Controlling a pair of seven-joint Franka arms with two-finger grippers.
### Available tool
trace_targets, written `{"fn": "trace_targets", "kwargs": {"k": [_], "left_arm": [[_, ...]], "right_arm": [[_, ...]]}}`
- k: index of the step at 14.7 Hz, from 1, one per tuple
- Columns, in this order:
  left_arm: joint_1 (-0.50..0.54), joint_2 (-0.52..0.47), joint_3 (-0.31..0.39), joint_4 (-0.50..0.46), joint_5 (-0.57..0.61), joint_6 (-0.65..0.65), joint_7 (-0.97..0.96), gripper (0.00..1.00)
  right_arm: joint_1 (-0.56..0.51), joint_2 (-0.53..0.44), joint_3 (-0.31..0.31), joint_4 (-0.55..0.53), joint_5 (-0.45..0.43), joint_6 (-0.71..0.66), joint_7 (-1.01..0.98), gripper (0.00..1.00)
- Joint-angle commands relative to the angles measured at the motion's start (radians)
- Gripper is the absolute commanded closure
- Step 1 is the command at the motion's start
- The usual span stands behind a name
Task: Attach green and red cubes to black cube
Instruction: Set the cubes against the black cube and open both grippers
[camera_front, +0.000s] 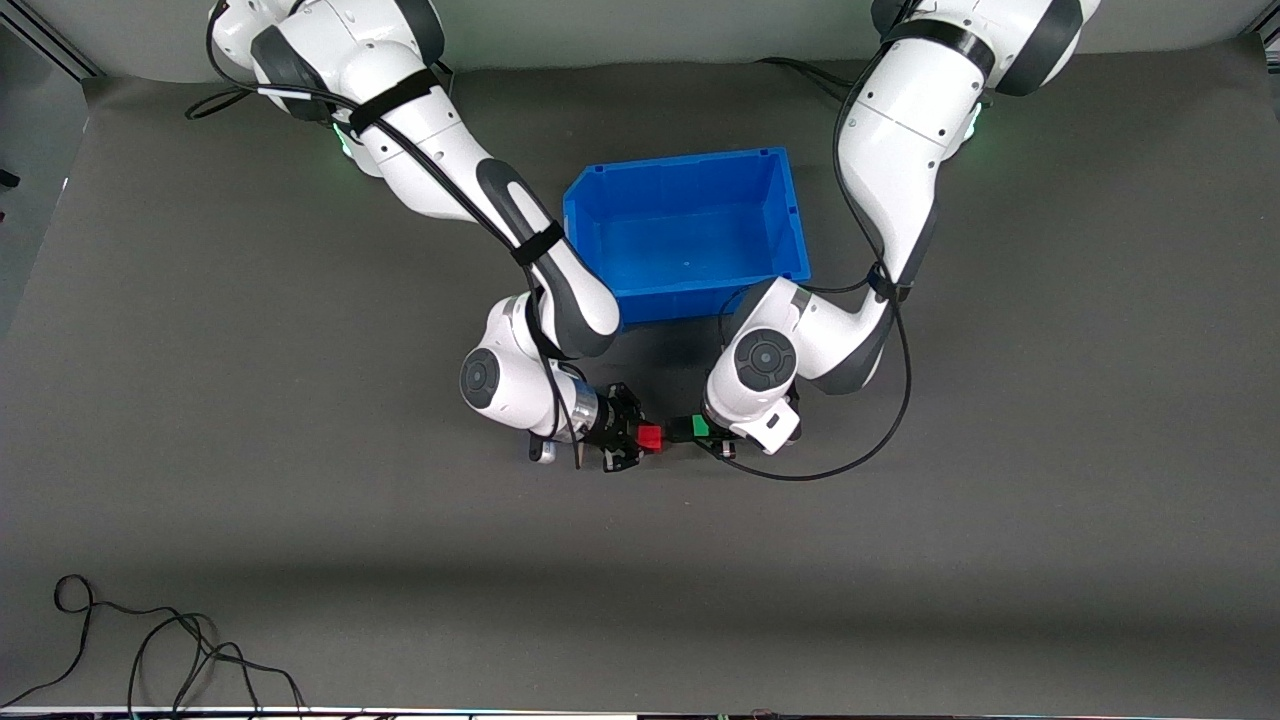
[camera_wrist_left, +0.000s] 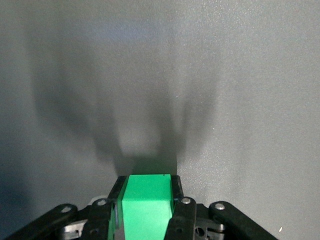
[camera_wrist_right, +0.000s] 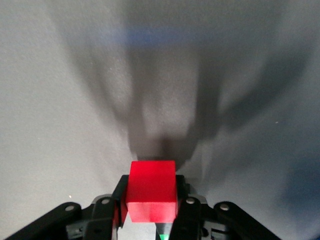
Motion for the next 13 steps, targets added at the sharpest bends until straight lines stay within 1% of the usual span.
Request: {"fn": "trace_targets", "kwargs": {"k": [1, 3, 4, 5, 6, 7, 9, 10, 11, 13], "left_arm": [[-0.019, 0.011, 0.017, 0.017, 0.000, 0.019, -0.017, 0.95], [-0.019, 0.011, 0.017, 0.020, -0.006, 0.026, -0.017, 0.95], [-0.019, 0.011, 0.017, 0.020, -0.006, 0.026, -0.017, 0.95], [-0.019, 0.010, 0.017, 0.020, -0.006, 0.024, -0.017, 0.95], [-0.017, 0.010, 0.017, 0.020, -0.006, 0.024, -0.017, 0.95], [-0.017, 0.010, 0.017, 0.023, -0.006, 0.024, -0.017, 0.95], [-0.016, 0.008, 0.017, 0.025, -0.006, 0.024, -0.016, 0.94], [-0.016, 0.008, 0.017, 0.025, 0.000, 0.024, -0.011, 0.87], [-0.016, 0.007, 0.017, 0.025, 0.006, 0.021, -0.004, 0.65], [-0.014, -0.002, 0.024, 0.029, 0.048, 0.003, -0.002, 0.00]], "right_arm": [[0.029, 0.032, -0.012, 0.044, 0.021, 0.009, 0.014, 0.81], [0.034, 0.032, -0.014, 0.045, 0.018, 0.009, 0.014, 0.79], [0.035, 0.032, -0.012, 0.045, 0.018, 0.009, 0.011, 0.72], [0.035, 0.032, -0.012, 0.045, 0.018, 0.009, 0.006, 0.61], [0.035, 0.032, -0.014, 0.045, 0.020, 0.009, 0.006, 0.26], [0.034, 0.032, -0.014, 0.045, 0.018, 0.009, 0.006, 0.01], [0.034, 0.027, -0.014, 0.045, 0.013, 0.009, -0.002, 0.00], [0.034, 0.020, -0.015, 0.048, 0.012, 0.007, 0.000, 0.00], [0.026, 0.010, -0.022, 0.068, 0.013, 0.004, 0.004, 0.00], [-0.004, -0.029, -0.032, 0.074, 0.009, -0.043, 0.004, 0.00]]}}
